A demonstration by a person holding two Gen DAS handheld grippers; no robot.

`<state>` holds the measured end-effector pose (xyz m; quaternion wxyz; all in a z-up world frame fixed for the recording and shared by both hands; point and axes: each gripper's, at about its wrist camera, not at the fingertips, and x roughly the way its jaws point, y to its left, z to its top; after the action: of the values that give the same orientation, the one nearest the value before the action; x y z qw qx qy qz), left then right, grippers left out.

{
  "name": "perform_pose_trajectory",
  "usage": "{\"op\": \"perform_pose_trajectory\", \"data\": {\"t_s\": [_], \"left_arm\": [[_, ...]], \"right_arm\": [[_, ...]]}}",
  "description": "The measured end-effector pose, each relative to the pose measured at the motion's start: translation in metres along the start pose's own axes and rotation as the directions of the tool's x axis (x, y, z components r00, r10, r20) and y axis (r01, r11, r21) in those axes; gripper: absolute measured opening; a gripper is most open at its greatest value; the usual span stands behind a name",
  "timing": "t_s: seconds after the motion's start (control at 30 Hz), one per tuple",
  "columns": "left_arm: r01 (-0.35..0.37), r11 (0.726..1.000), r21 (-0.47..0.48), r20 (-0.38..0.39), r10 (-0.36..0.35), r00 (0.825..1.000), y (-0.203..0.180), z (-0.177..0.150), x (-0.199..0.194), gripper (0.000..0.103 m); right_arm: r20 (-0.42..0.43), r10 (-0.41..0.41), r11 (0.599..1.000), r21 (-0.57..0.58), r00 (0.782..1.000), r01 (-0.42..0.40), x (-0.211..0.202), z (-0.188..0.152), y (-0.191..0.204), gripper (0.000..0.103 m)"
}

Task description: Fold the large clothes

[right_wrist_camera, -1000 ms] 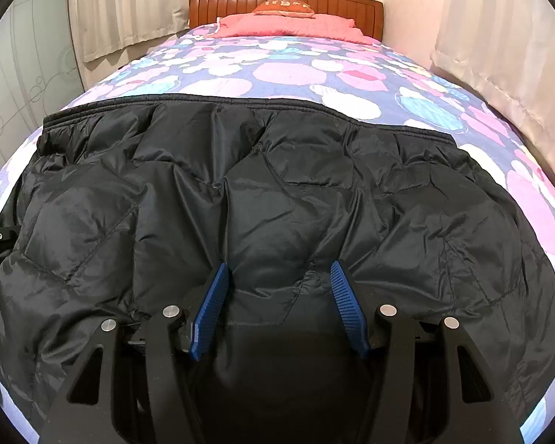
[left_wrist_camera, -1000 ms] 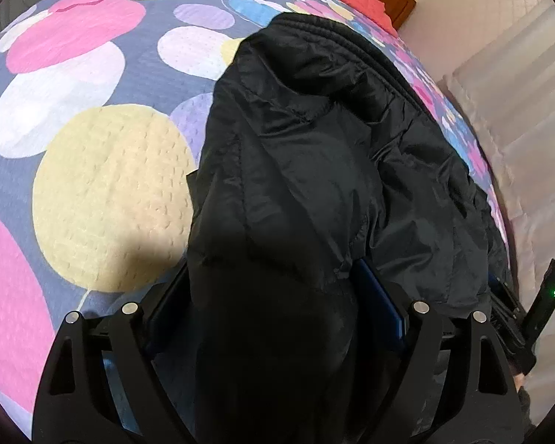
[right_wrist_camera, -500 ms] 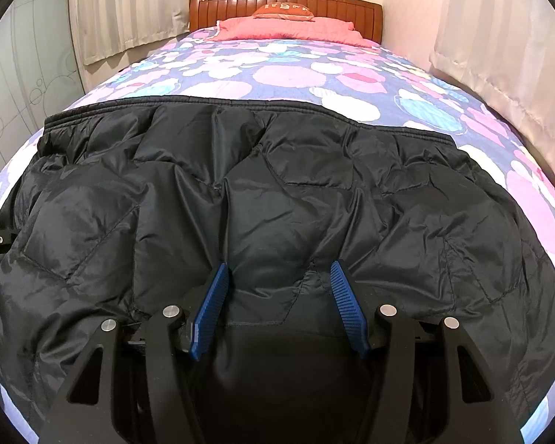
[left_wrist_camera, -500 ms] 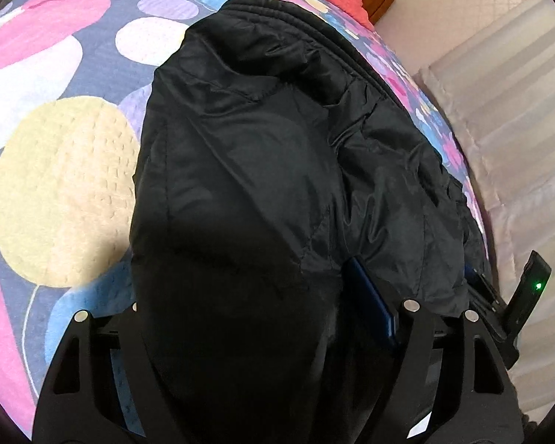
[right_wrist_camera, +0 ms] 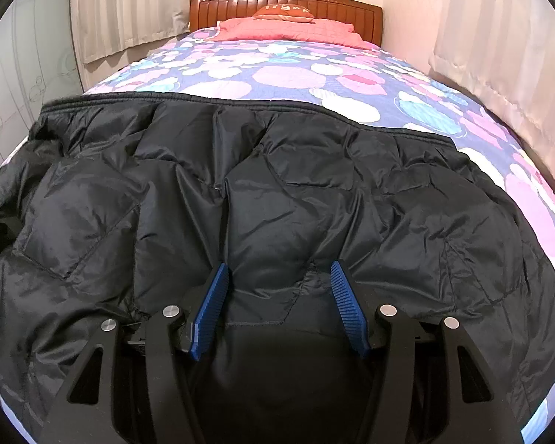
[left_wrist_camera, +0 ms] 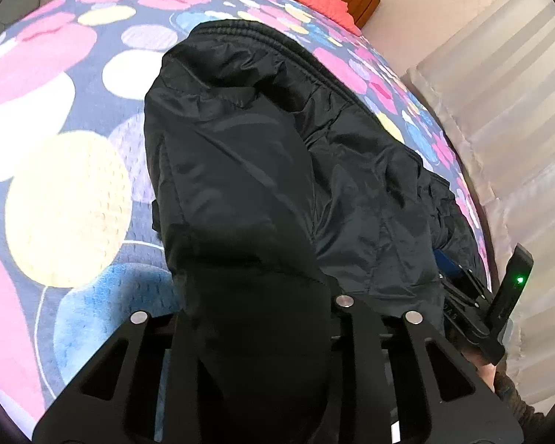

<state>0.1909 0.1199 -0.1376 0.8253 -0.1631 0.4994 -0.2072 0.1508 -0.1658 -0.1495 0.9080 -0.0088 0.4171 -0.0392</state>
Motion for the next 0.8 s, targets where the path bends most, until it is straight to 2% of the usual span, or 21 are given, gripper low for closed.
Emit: {"op": "perform_pose_trajectory", "data": {"t_s": [0.13, 0.33, 0.53, 0.67, 0.8], "left_arm": [[-0.042, 0.999, 0.024, 0.018, 0.041, 0.999, -0.014, 0.0, -0.005, 0.022], [-0.068, 0.998, 0.01, 0.043, 0.067, 0.997, -0.021, -0.002, -0.016, 0.02], [-0.098, 0.993, 0.058, 0.087, 0.093, 0.992, -0.059, -0.001, -0.037, 0.018], [-0.127, 0.988, 0.091, 0.107, 0.117, 0.987, -0.088, -0.003, -0.038, 0.018], [-0.153, 0.981, 0.123, 0.125, 0.137, 0.983, -0.116, -0.009, -0.038, 0.018]], "right_arm": [[0.001, 0.003, 1.0, 0.003, 1.0, -0.003, 0.0, -0.001, 0.001, 0.057], [0.003, 0.003, 1.0, 0.006, 1.0, -0.003, 0.0, -0.001, 0.002, 0.057], [0.009, 0.006, 1.0, 0.009, 1.0, -0.006, -0.002, 0.002, 0.0, 0.058], [0.012, 0.017, 0.999, 0.039, 1.0, -0.017, -0.016, 0.007, -0.015, 0.058], [0.061, 0.0, 0.998, 0.058, 0.998, -0.004, -0.039, 0.008, -0.043, 0.06]]}}
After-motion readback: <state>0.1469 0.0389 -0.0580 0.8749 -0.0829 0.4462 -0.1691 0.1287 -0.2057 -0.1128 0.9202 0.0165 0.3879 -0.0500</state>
